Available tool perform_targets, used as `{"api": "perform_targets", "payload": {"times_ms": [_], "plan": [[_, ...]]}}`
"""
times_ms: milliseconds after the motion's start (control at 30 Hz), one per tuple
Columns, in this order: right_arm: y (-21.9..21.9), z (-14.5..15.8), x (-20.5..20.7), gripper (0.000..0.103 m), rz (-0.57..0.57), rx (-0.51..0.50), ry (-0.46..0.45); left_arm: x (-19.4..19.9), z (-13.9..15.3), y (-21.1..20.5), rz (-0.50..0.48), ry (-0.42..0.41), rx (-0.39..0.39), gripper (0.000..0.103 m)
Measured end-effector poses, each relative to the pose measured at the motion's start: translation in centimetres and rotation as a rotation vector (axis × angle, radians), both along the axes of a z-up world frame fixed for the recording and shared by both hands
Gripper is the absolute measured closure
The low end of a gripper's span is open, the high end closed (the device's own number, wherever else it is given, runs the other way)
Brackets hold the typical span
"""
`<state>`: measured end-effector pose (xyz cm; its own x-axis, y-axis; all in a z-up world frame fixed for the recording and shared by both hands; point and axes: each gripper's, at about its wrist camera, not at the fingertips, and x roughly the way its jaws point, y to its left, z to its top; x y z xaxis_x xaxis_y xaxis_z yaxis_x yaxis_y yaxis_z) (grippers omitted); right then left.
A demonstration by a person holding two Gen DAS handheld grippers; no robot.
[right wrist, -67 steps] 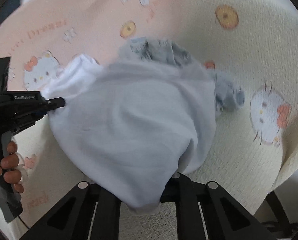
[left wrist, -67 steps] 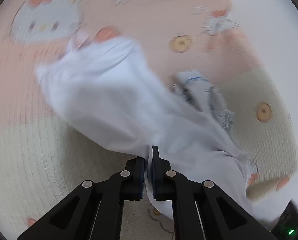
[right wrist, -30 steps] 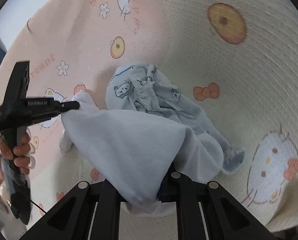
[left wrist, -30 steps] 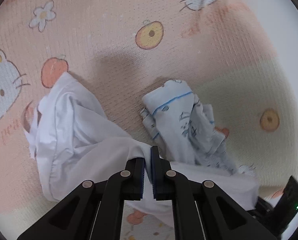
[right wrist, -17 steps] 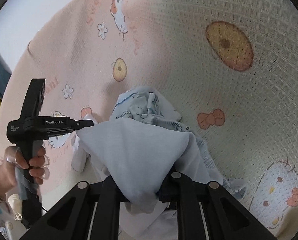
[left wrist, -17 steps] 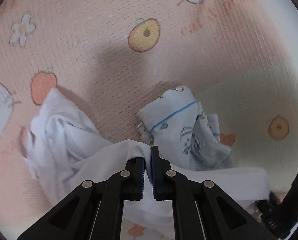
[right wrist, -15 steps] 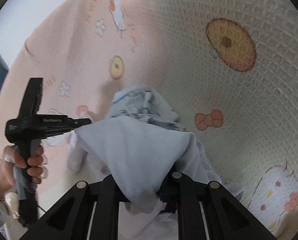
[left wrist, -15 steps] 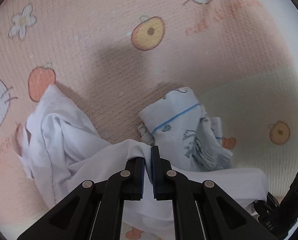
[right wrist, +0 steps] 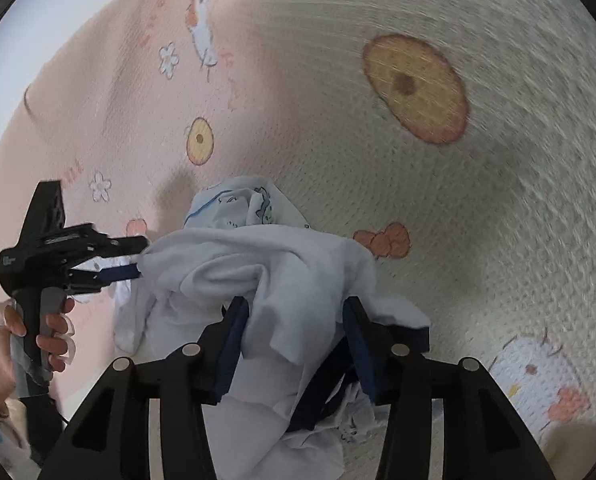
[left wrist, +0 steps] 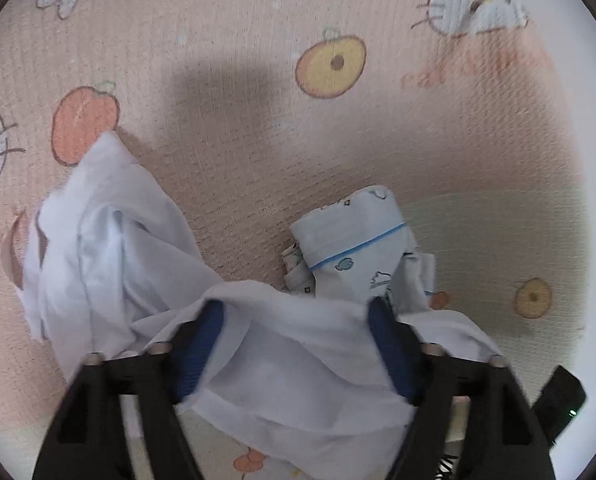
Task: Fold clothes
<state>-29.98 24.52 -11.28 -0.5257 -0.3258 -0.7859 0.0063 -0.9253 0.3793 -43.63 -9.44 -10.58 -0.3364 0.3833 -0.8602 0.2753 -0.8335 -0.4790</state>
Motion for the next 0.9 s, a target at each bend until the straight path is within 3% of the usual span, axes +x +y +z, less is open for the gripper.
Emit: {"api": "perform_targets", "payload": {"times_ms": [200, 367, 600, 900], "plan": [[0.0, 0.5, 0.7, 0.055, -0.038, 0.071, 0.007, 2.1, 0.7, -1.9, 0.019, -0.006, -0.103, 0.027], [-0.8, 1.2, 1.3, 0.05, -0.023, 0.165, 0.034, 3.6, -0.8, -3.2, 0.009, -0.05, -0.148, 0.027], [-3.4, 2.2, 2.3, 0.043, 0.03, 0.359, 0.11, 5.4, -2.3, -1.7, -0.099, -0.066, -0.233, 0.027], [-5.3, 1.1, 1.4, 0.041, 0.046, 0.392, 0.092, 5.2, -4.6, 1.1, -0.179, -0.076, -0.445, 0.027]]}}
